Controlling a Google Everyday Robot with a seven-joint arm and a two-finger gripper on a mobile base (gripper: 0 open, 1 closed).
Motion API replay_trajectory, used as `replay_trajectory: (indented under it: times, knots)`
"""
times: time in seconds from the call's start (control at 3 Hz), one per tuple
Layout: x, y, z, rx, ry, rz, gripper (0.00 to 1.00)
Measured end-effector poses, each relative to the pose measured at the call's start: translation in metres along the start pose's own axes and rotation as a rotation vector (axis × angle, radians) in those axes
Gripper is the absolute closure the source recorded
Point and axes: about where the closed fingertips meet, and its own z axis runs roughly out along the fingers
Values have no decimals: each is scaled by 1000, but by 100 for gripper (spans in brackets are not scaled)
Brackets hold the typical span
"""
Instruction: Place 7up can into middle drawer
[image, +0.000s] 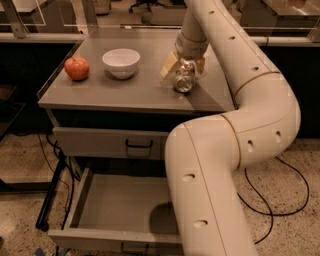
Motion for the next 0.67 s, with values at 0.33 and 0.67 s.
replay_trajectory:
  times: [0.33,0.67]
  knots:
    - [0,0,0,0,-1,0,48]
    - [0,0,0,0,-1,0,77]
